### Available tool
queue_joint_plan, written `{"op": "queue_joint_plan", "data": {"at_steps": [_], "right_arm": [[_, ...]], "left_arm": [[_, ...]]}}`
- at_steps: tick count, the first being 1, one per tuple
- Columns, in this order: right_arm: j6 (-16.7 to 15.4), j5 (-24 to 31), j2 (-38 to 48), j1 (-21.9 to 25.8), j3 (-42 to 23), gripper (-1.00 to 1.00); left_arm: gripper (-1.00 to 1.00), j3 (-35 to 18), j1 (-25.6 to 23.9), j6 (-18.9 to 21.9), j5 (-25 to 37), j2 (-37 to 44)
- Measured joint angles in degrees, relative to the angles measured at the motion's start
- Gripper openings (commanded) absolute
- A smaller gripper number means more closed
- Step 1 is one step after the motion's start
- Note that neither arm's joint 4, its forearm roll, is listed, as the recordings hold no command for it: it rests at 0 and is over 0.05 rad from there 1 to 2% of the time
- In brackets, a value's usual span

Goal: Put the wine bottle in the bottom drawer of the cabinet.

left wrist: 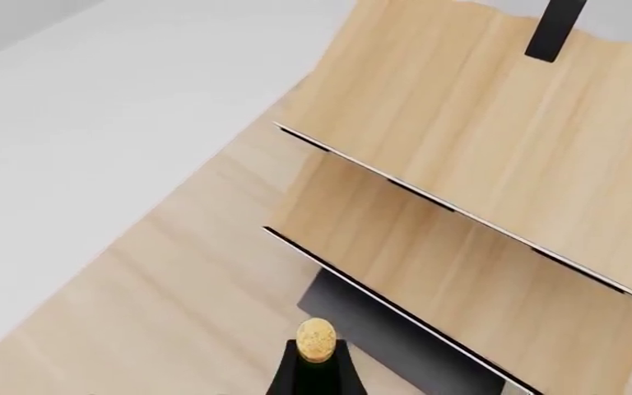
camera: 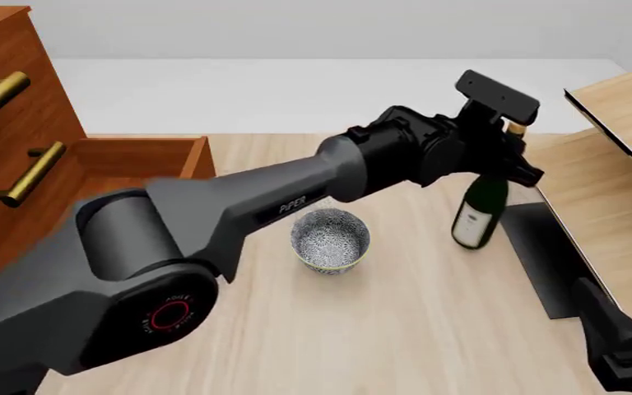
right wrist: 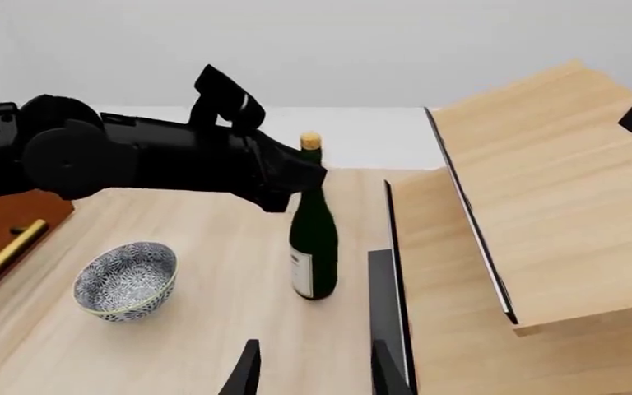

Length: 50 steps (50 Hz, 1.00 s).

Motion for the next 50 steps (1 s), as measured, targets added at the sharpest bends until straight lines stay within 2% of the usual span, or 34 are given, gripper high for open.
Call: {"op": "queue_joint_plan", "data": {"at_steps": [30,50], "right_arm": [[-0.31,-0.49,-0.08,0.82,0.0,1.0],[-0.24,-0.75,-0.08,1.51,0.0,1.0]], "left_arm": [[-1.0,16.97,2.73,2.95,-5.37,-14.66],[-1.0,28.94,6.9,5.1,-8.39,-25.54]]}}
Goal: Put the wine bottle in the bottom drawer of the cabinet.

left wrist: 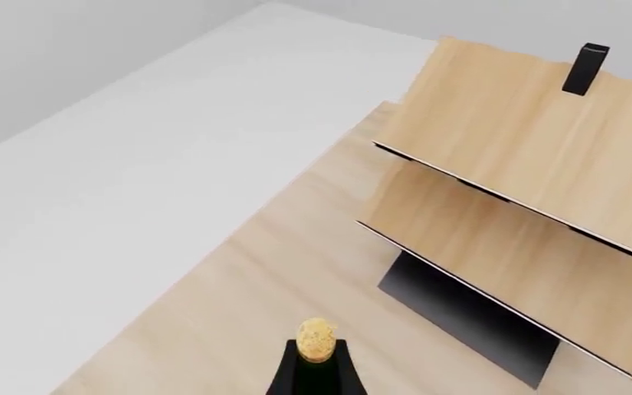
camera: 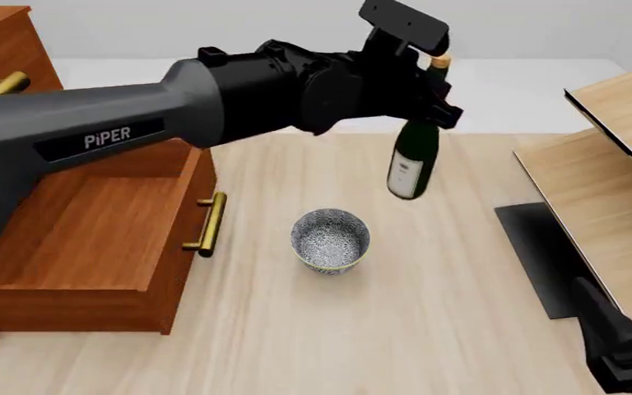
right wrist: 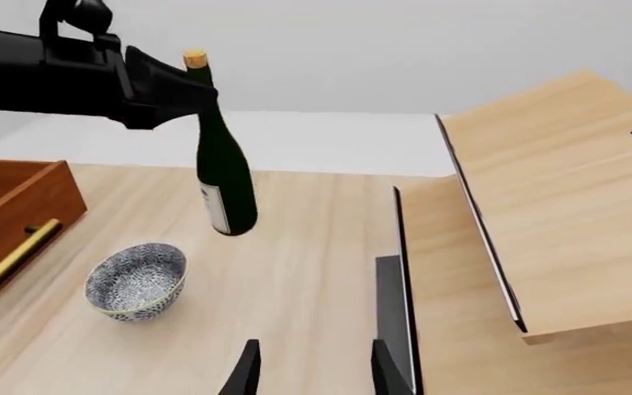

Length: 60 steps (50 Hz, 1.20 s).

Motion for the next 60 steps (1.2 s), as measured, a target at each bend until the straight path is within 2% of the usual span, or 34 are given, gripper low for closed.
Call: {"op": "queue_joint_plan", "data": {"at_steps": [22,38,60], "right_arm": [[-0.13,-0.06,0.0,0.67,0.0,1.0],[-0.36,-0.13,0.0,1.01,0.0,1.0],[-0.28,-0.39,0.04,1.69,0.0,1.0]], "left_arm": [[-1.0,8.37,6.58,-0.63,-0.29,-10.89],[-1.0,13.46,12.01,0.92,0.77,-18.31],[-1.0,19.28,19.35,2.91,7.01,-28.61]]}}
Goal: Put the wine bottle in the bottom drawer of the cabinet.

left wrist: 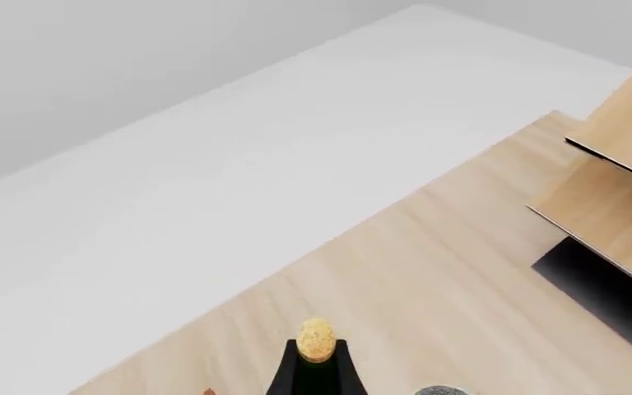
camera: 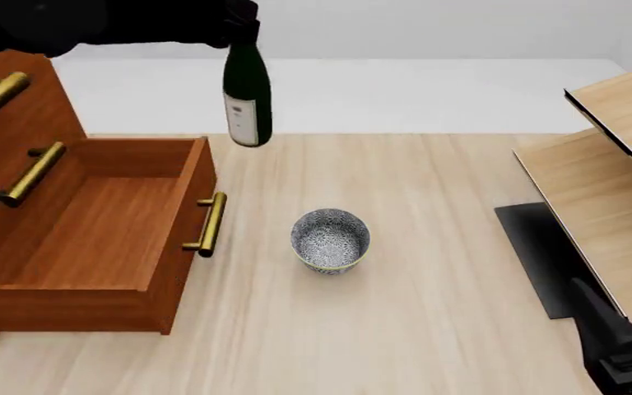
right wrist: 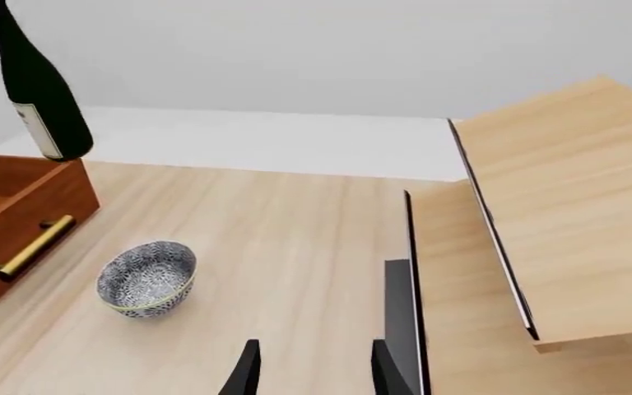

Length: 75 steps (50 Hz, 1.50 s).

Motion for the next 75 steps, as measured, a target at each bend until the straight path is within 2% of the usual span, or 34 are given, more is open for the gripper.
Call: {"op": "queue_joint_plan", "data": {"at_steps": [46,59,75], "right_arm": [[-0.12,-1.74,1.42,3.05,0.0,1.0],[-0.15,-3.45,3.15,3.96,0.0,1.0],[-0.21,-4.25,4.05,4.39,0.0,1.0]], "left_arm": [[-1.0,12.96,15.28,-1.89,18.16,-23.93],[-1.0,15.22,17.98,-3.07,21.33,-27.35],[-1.0,16.86,19.0,-4.77,21.94,-27.56]]}}
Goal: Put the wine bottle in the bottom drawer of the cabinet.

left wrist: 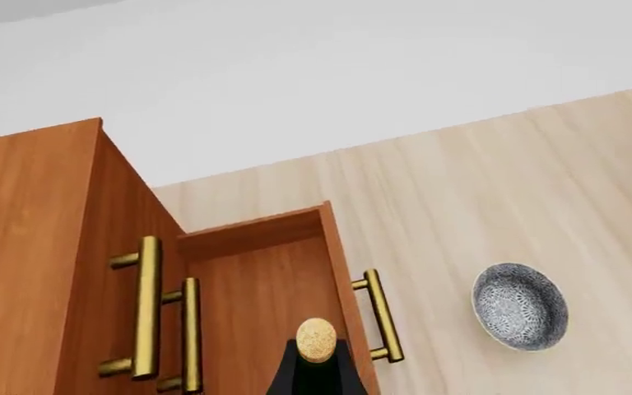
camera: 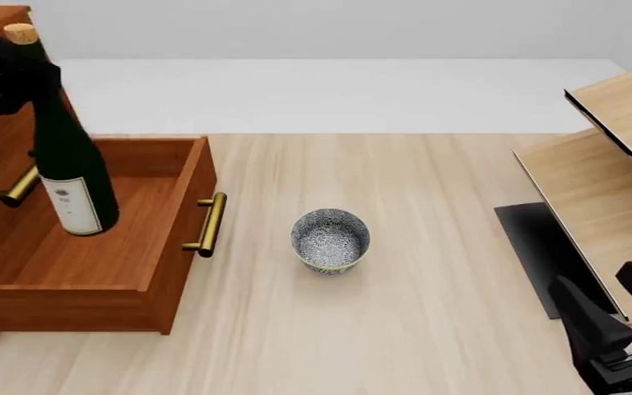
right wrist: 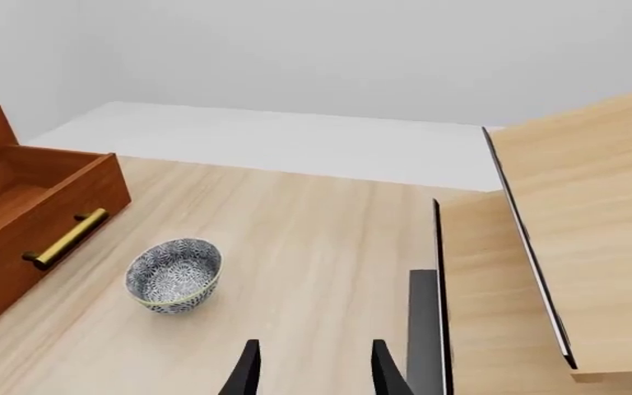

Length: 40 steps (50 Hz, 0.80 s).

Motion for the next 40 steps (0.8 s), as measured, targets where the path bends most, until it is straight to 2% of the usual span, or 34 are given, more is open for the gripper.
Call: {"op": "queue_joint_plan", "data": {"at_steps": [11,25,40], "right_arm": [[0.09,-0.42,0.54,0.14,0.0,1.0],[0.29,-0.3,0.54,0.24,0.0,1.0],[0.28,0.29,0.05,0.12,0.0,1.0]], "left_arm": [[-1.0,0.46,0.44,-0.73,0.86,1.58],[-1.0,-1.48,0.71,-0.77,3.09,4.43],[-1.0,-0.29,-0.04,-2.55,1.86,6.41]]}}
